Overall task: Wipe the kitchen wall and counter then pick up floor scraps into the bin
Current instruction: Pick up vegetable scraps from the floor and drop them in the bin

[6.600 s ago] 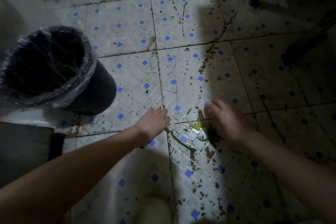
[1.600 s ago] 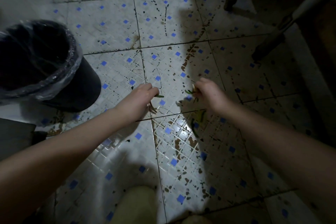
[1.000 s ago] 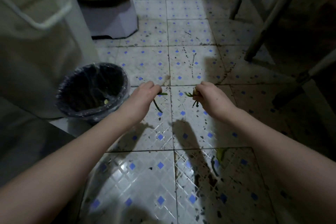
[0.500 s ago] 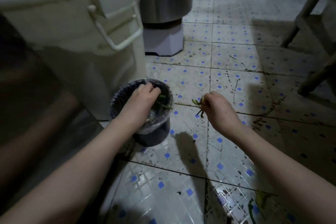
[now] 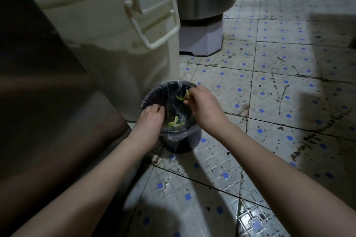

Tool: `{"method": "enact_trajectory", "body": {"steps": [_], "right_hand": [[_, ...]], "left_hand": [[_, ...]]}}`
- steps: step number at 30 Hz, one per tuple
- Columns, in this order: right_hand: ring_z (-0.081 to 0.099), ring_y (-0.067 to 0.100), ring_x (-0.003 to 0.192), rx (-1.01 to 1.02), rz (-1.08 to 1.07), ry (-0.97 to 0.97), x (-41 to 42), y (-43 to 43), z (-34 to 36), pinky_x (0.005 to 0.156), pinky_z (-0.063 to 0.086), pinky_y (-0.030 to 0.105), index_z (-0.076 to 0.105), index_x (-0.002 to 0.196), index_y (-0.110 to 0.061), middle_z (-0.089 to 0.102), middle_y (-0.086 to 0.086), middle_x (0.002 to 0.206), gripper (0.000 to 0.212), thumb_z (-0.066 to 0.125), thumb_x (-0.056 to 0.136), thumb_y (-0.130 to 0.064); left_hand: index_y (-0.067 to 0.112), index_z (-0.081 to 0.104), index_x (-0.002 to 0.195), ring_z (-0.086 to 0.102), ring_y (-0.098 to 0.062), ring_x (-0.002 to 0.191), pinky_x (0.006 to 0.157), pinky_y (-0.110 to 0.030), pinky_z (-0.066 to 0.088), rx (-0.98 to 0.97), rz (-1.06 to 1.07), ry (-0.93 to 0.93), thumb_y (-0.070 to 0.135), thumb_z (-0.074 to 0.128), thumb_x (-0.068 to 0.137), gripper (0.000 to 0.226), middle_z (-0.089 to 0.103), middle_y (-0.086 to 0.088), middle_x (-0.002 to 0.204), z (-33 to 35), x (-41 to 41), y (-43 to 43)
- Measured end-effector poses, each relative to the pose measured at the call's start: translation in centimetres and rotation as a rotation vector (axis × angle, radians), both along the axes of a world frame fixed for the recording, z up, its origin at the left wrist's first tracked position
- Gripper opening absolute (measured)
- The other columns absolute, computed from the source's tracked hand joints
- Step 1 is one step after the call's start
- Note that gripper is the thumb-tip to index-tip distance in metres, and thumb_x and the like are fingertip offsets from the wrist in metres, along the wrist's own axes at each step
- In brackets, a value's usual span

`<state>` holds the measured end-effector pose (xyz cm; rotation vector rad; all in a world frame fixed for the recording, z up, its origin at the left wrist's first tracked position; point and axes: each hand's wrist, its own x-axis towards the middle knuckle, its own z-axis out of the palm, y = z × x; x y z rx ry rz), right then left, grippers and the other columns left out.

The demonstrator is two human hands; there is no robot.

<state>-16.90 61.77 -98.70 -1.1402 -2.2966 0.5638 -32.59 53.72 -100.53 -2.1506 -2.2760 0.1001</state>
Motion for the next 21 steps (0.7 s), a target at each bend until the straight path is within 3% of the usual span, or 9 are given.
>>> {"method": "enact_trajectory", "body": {"steps": [3, 6, 11, 14, 21], "right_hand": [[0.052, 0.031, 0.094, -0.015, 0.013, -0.031, -0.5, -0.1, -0.7, 0.077, 0.046, 0.042, 0.058, 0.087, -0.003, 0.055, 0.015, 0.099, 0.012, 0.05, 0.093, -0.011], [0.054, 0.032, 0.094, -0.065, 0.045, -0.114, -0.6, -0.2, -1.4, 0.079, 0.047, 0.043, 0.06, 0.097, -0.004, 0.053, 0.013, 0.1, 0.015, 0.047, 0.091, -0.003], [0.054, 0.033, 0.106, -0.06, 0.066, -0.195, 0.1, -0.5, -2.0, 0.09, 0.046, 0.045, 0.052, 0.128, -0.006, 0.055, 0.014, 0.115, 0.039, 0.056, 0.089, -0.008], [0.054, 0.03, 0.108, 0.071, 0.055, -0.292, 1.2, -0.7, -2.3, 0.091, 0.045, 0.039, 0.051, 0.129, -0.009, 0.055, 0.011, 0.119, 0.05, 0.065, 0.082, -0.007], [0.05, 0.031, 0.114, 0.144, -0.04, -0.352, 7.1, -1.7, -3.5, 0.094, 0.04, 0.038, 0.051, 0.126, -0.011, 0.053, 0.013, 0.125, 0.042, 0.057, 0.085, -0.002]], "left_hand": [[0.001, 0.032, 0.143, 0.039, -0.032, 0.124, 0.106, -0.037, 0.034, 0.006, 0.055, -0.072, -0.014, 0.051, 0.077, 0.07, 0.038, -0.016, 0.137, 0.4, -0.5, -0.3], [0.0, 0.042, 0.137, 0.04, -0.035, 0.121, 0.103, -0.038, 0.037, 0.045, 0.092, -0.141, -0.018, 0.046, 0.078, 0.062, 0.04, -0.017, 0.134, 0.6, -0.5, -0.5], [-0.001, 0.051, 0.128, 0.043, -0.038, 0.115, 0.1, -0.042, 0.039, 0.117, 0.083, -0.202, -0.016, 0.043, 0.081, 0.05, 0.044, -0.019, 0.13, 0.8, -0.1, -0.2], [0.0, 0.052, 0.127, 0.045, -0.038, 0.114, 0.098, -0.044, 0.04, 0.15, 0.058, -0.212, -0.015, 0.043, 0.081, 0.049, 0.047, -0.019, 0.128, 1.2, 0.3, 0.0], [0.005, 0.051, 0.131, 0.049, -0.035, 0.11, 0.092, -0.046, 0.044, 0.148, -0.038, -0.148, -0.005, 0.048, 0.085, 0.048, 0.049, -0.013, 0.128, 1.4, 3.8, 0.7]]}}
